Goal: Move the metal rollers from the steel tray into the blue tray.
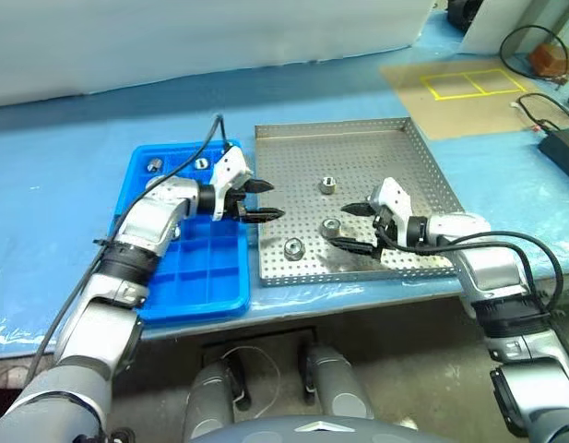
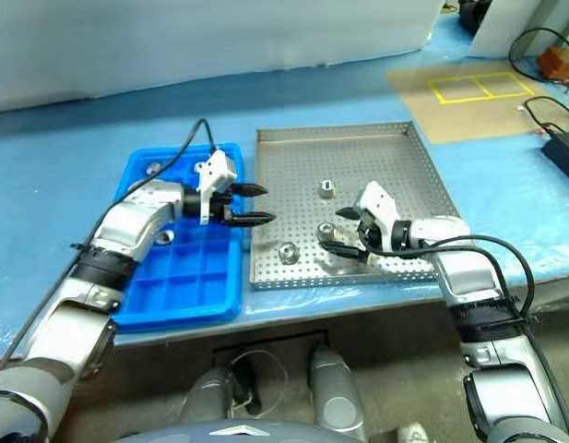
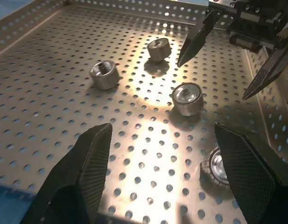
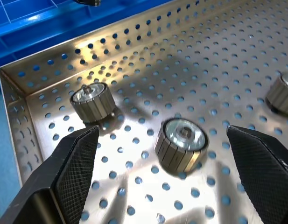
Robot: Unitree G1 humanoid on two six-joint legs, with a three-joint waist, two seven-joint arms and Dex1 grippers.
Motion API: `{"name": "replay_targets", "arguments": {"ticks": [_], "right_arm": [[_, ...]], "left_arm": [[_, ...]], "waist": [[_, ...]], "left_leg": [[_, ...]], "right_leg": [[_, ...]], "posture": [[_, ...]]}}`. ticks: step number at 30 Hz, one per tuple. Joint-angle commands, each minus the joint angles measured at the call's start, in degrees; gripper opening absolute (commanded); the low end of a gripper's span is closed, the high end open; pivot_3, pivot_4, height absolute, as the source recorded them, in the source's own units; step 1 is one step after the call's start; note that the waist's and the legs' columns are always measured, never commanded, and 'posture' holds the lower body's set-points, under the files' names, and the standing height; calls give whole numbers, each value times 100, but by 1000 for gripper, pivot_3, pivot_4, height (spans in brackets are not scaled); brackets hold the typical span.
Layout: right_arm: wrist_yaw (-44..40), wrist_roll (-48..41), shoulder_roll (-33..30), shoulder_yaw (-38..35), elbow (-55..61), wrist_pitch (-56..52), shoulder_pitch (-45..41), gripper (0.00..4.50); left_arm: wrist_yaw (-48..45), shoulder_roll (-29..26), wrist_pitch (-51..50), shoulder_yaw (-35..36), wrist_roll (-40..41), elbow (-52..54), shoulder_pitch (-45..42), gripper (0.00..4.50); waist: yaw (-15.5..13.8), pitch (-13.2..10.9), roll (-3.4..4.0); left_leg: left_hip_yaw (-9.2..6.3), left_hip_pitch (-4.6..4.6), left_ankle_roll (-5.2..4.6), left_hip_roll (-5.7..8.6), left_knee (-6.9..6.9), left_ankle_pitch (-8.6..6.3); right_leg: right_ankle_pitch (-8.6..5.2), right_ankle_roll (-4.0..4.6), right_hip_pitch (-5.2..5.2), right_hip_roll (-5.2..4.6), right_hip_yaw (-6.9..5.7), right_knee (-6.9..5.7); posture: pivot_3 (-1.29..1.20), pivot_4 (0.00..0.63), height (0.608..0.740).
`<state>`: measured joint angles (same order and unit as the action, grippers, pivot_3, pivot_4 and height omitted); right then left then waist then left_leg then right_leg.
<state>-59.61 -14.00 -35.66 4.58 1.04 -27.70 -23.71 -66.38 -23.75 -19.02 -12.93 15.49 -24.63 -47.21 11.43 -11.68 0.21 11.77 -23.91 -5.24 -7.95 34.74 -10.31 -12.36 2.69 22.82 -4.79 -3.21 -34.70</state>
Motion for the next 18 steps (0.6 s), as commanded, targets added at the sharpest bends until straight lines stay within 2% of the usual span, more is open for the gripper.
{"name": "replay_targets", "arguments": {"ticks": [1, 8, 12, 18], "right_arm": [[206, -199, -22, -170, 670, -144, 289, 4500], [547, -290, 0, -234, 1028, -325, 599, 4500], [662, -365, 43, -232, 1069, -368, 631, 4500], [689, -344, 66, -140, 981, -314, 563, 4500]], "left_arm": [[-539, 121, 134, -242, -194, -485, -397, 3682], [-1902, -218, 526, -814, -694, -728, -531, 3682], [-2133, -309, 827, -809, -889, -924, -653, 3682], [-2288, -373, 1277, -796, -1165, -1194, -727, 3682]], "waist": [[158, 0, -1], [740, 0, -3], [951, -1, -3], [1107, -1, -2]], "left_leg": [[0, -3, -5, 0, 3, -3], [-6, -16, -16, 3, 8, -11], [-15, -16, -10, 3, 12, -14], [-30, -14, -5, 4, 20, -27]], "right_leg": [[0, -1, 0, 0, 0, 2], [-3, -8, 1, 2, -12, 19], [-6, -17, -7, 5, -23, 21], [-17, -36, -40, 3, -46, 48]], "posture": [[-844, 150, 740], [-883, 150, 740], [-881, 150, 740], [-866, 150, 740]]}}
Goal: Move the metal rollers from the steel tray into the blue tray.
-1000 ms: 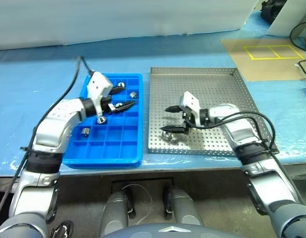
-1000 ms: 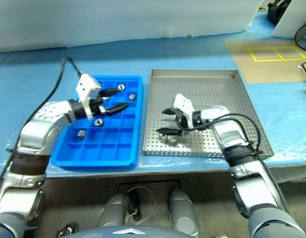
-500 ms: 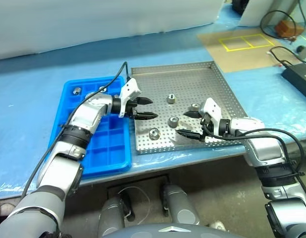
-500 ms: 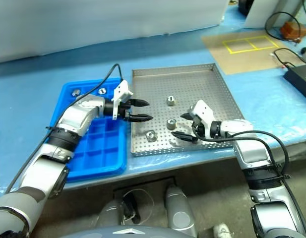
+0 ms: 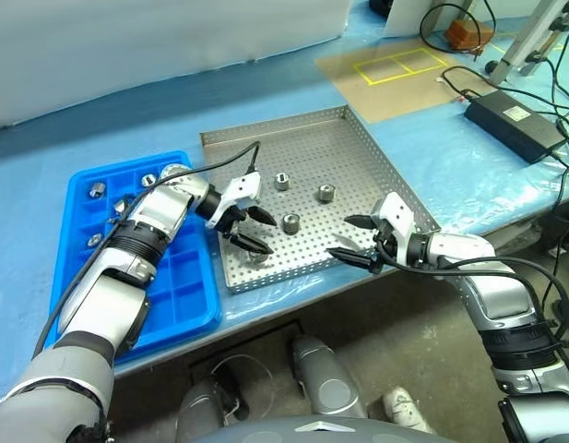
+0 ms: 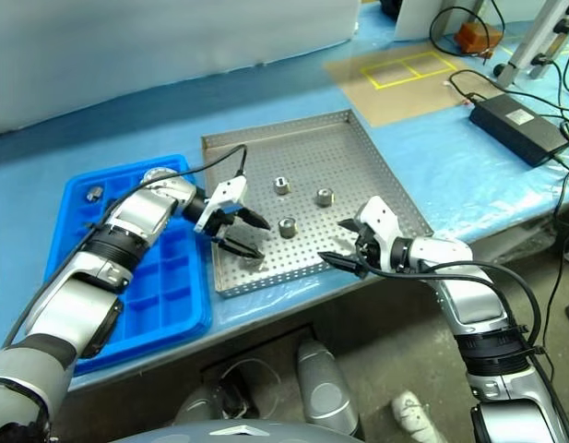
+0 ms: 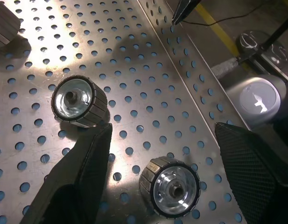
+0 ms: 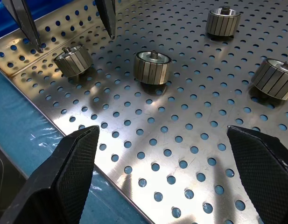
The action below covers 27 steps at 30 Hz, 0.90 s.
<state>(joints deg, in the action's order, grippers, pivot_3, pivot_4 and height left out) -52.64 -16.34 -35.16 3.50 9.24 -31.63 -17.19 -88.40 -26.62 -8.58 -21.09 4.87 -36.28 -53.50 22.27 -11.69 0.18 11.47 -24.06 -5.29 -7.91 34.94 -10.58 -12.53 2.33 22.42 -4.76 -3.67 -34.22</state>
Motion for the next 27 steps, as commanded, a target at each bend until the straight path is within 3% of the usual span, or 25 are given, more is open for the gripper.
{"name": "replay_targets", "arguments": {"ticks": [1, 8, 24, 27], "right_arm": [[-15, -103, 16, -22, 128, 91, -112, 4500], [-33, -70, 31, 28, 12, 147, -204, 4500], [-60, 84, -52, 130, -38, 263, -199, 4500], [-68, 79, -75, 143, -29, 272, -198, 4500]], "left_arm": [[-106, -116, 334, -6, -163, -25, -50, 3682], [-144, -217, 1113, -45, -438, -114, 218, 3682], [748, 93, 1866, -129, -1124, -788, 312, 3682], [572, 46, 1921, -142, -1101, -751, 386, 3682]], "waist": [[44, 0, 0], [120, 0, 1], [200, 2, 4], [218, 2, 4]], "left_leg": [[-3, 0, -4, 0, 0, -3], [-3, -7, -49, 2, -5, -11], [-4, 7, -39, 9, 8, -25], [-5, 6, -40, 9, 9, -25]], "right_leg": [[7, 12, -6, 0, -5, 8], [20, 15, -23, -14, -22, 50], [19, 13, -49, -30, -35, 50], [19, 13, -47, -30, -35, 50]], "posture": [[-865, 150, 740], [-854, 150, 740], [-852, 150, 740], [-852, 150, 740]]}}
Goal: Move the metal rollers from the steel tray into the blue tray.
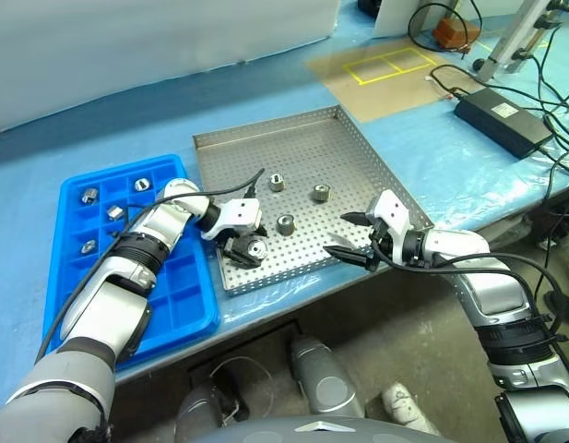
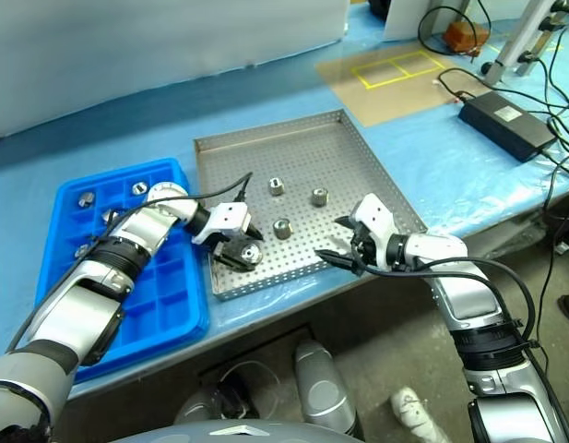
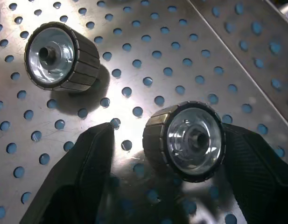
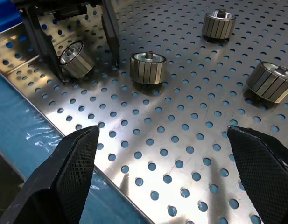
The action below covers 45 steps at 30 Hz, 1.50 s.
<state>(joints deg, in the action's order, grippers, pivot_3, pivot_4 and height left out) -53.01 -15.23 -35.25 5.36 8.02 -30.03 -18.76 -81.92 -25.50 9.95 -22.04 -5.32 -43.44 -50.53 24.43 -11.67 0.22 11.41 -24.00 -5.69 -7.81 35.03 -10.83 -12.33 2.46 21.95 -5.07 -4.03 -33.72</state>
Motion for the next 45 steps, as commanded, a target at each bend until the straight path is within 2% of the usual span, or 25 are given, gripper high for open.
{"name": "replay_targets", "arguments": {"ticks": [1, 4, 7, 9, 13, 16, 20, 23, 32, 36, 41, 45], "right_arm": [[-31, -34, -62, -42, 84, 108, -60, 4500], [-38, -27, -57, -36, 45, 127, -95, 4500], [-51, 3, -43, -2, -5, 166, -135, 4500], [-58, 25, -29, 19, -40, 191, -160, 4500], [-72, 45, -4, 49, -132, 238, -246, 4500], [-73, 48, 9, 57, -192, 271, -290, 4500], [-106, 2, 26, 69, -172, 259, -291, 4500], [-167, -31, 48, 114, -157, 237, -313, 4500], [-458, -18, 381, 412, -590, 357, -853, 4500], [-790, 42, 491, 607, -1060, 558, -1249, 4500], [-1146, 43, 847, 812, -1674, 778, -1799, 4500], [-1451, 207, 1099, 1038, -2219, 1113, -2158, 4500]], "left_arm": [[-92, -91, 93, -52, -92, -25, 115, 3682], [-98, -141, 177, -102, -162, -27, 180, 3682], [-7, -136, 224, -66, -157, -13, 225, 3069], [130, -114, 159, -33, -185, -10, 236, 2453], [13, -153, 84, 12, -42, 155, 300, 2453], [199, -175, 103, 38, -95, 178, 302, 1888], [415, -157, 6, 206, 46, 314, 264, 1888], [344, -183, -846, 589, 608, 1068, 365, 1888], [642, -1081, -1952, 1361, 1194, 3154, 1057, 1888], [803, -1683, -2358, 1893, 1500, 4368, 1856, 1888], [1445, -2150, -2973, 2686, 1746, 5415, 2797, 1888], [2124, -2158, -3521, 3428, 1965, 6090, 3460, 1888]], "waist": [[3, 0, 0], [4, 0, 0], [3, 1, 1], [3, 2, 2], [3, 1, 2], [13, 1, 2], [8, 1, 2], [5, 1, 2], [-39, -2, 4], [-66, -3, 5], [-295, -9, 8], [-642, -11, 4]], "left_leg": [[0, 0, 0, 0, 0, 0], [-1, 0, 1, 0, 0, 0], [-1, 1, 0, -1, -1, -1], [-1, 6, 0, 0, -1, -1], [-3, 16, 1, 0, 7, -1], [-3, 24, 1, 1, 7, -2], [-4, 28, 1, 0, 4, -2], [-5, 23, 1, 1, 5, -2], [-5, -8, -17, -7, -2, 9], [-5, -6, -16, -7, -1, 9], [-8, -1, 3, -11, -2, 19], [-14, 12, 46, -12, 4, 28]], "right_leg": [[0, 0, 0, 0, 0, 0], [0, 0, 0, 0, -1, 0], [0, 0, 0, 0, -1, 1], [0, 0, -6, 0, -1, 0], [-1, -2, -23, -1, -2, 1], [-2, -3, -32, -3, -2, 3], [-2, -3, -33, -2, -4, 3], [-1, -1, -31, -3, -4, 3], [1, 2, 12, -3, -15, -13], [2, 3, 11, -7, -13, -17], [1, 4, 19, -8, -18, -48], [-1, 7, 27, -10, -14, -95]], "posture": [[-852, 150, 740], [-843, 150, 740], [-836, 150, 740], [-829, 150, 740], [-823, 150, 740], [-820, 150, 740], [-813, 150, 740], [-795, 150, 740], [-675, 150, 740], [-607, 150, 740], [-476, 150, 740], [-389, 150, 740]]}}
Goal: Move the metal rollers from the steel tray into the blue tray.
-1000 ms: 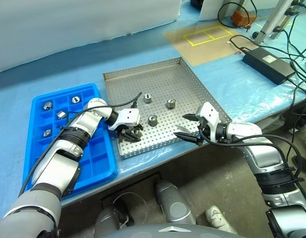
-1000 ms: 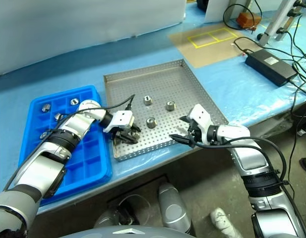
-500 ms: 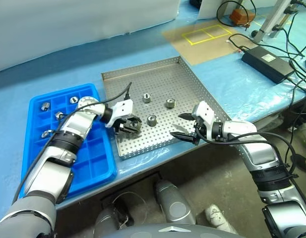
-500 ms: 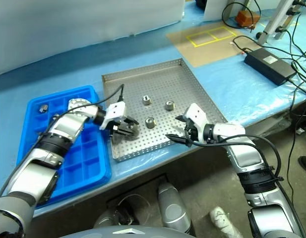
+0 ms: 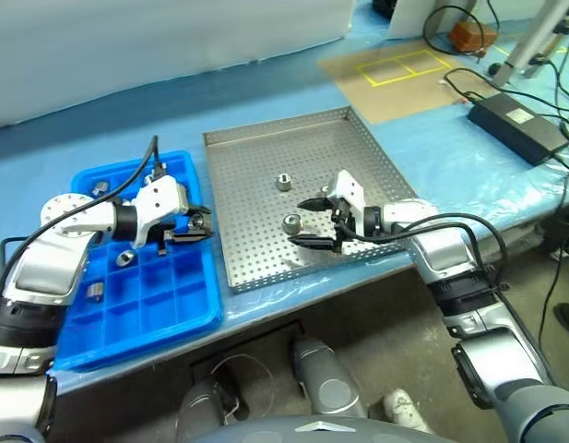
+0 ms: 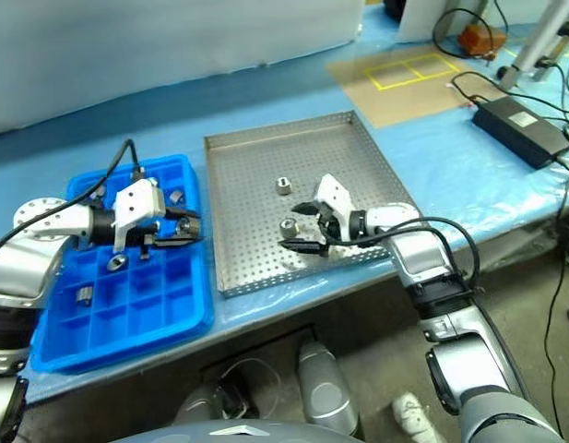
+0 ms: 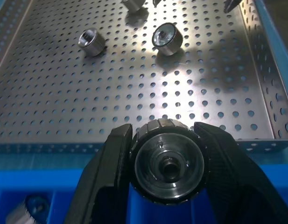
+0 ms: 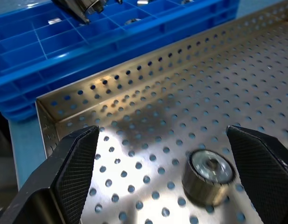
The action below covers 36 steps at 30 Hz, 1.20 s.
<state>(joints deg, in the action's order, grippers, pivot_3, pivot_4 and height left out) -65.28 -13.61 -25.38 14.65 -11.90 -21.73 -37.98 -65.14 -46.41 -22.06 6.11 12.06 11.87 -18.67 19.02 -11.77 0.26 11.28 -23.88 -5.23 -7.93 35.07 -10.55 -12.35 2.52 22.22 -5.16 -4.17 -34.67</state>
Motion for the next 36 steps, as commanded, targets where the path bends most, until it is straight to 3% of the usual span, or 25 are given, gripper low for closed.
{"name": "replay_targets", "arguments": {"ticks": [1, 5, 11, 18, 23, 33, 36], "right_arm": [[-294, 78, 171, 145, -364, 365, -322, 4500], [-601, 111, 377, 226, -779, 539, -656, 4500], [-960, 185, 358, 273, -932, 657, -751, 4500], [-1042, 329, 399, 285, -1062, 794, -761, 4500], [-1060, 375, 407, 279, -1105, 835, -757, 4500], [-993, 444, 309, 222, -985, 847, -641, 4500], [-955, 424, 282, 207, -935, 805, -610, 4500]], "left_arm": [[613, -37, -429, 774, 247, 710, 472, 1888], [1372, 347, -642, 1334, 243, 1405, 1568, 1888], [1962, 851, -1011, 1606, 565, 2411, 2675, 1888], [2288, 1038, -1138, 1793, 840, 2878, 3437, 1888], [2414, 1027, -1086, 1537, 829, 2667, 3440, 1888], [2382, 916, -1097, 1180, 890, 2359, 3253, 1888], [2280, 847, -1117, 1250, 1016, 2280, 3257, 2721]], "waist": [[-185, 0, 0], [-461, -3, 6], [-1085, -5, 2], [-1566, -5, 1], [-1693, -4, 0], [-1668, -1, -4], [-1666, -1, -4]], "left_leg": [[-1, 6, 7, -1, -1, 4], [-5, 21, 20, -4, -3, 11], [-2, 19, 21, -6, -6, 11], [29, 41, 30, -6, -22, 14], [38, 69, 51, -3, -51, 26], [51, 67, 62, -3, -84, 33], [54, 65, 62, -7, -85, 33]], "right_leg": [[-1, 2, -1, 0, 0, -6], [-2, 2, -4, 3, 9, -19], [-3, 7, -1, 4, 13, -17], [-4, 9, 7, 10, 54, -23], [-5, 7, 3, 13, 70, -23], [-5, 9, 27, 27, 91, -19], [-6, 11, 31, 36, 97, -15]], "posture": [[-363, 150, 740], [-306, 150, 740], [-274, 150, 740], [-263, 150, 740], [-256, 150, 740], [-299, 150, 740], [-306, 150, 740]]}}
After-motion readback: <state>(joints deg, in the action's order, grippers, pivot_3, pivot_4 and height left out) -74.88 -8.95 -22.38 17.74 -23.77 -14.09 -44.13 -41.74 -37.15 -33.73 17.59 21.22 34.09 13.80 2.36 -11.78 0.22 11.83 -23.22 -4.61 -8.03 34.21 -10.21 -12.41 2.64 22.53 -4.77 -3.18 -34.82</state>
